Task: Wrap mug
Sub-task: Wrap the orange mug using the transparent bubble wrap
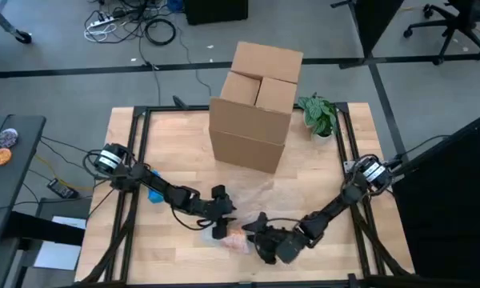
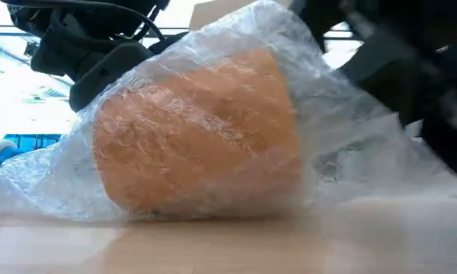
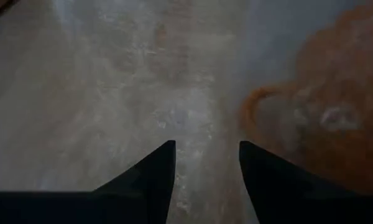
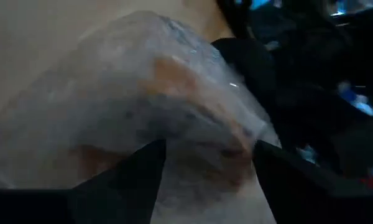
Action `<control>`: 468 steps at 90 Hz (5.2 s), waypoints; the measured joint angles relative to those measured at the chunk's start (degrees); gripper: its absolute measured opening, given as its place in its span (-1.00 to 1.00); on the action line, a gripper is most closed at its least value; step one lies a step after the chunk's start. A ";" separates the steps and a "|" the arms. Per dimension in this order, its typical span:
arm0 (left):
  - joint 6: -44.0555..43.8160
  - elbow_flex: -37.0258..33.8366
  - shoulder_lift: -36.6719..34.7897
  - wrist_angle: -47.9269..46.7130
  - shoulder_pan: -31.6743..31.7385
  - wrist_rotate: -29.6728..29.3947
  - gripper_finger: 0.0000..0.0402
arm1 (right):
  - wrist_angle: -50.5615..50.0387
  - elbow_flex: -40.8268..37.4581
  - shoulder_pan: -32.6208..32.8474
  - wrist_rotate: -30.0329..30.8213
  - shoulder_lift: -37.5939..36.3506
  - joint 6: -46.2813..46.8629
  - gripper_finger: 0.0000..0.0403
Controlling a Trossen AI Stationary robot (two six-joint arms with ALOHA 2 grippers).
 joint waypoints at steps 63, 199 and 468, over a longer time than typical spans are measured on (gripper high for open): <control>-0.94 -0.11 -0.98 0.60 1.17 -2.26 -0.19 | 15.95 -0.09 -4.97 -7.39 8.56 24.64 -0.88; -8.10 8.88 1.83 -33.84 7.24 -6.37 -0.19 | -4.83 -0.37 -1.56 -13.32 -0.71 66.19 -0.95; -6.14 17.12 1.75 -21.95 -12.91 -22.69 -0.19 | 5.69 -8.10 -10.26 -24.47 0.45 74.05 -0.38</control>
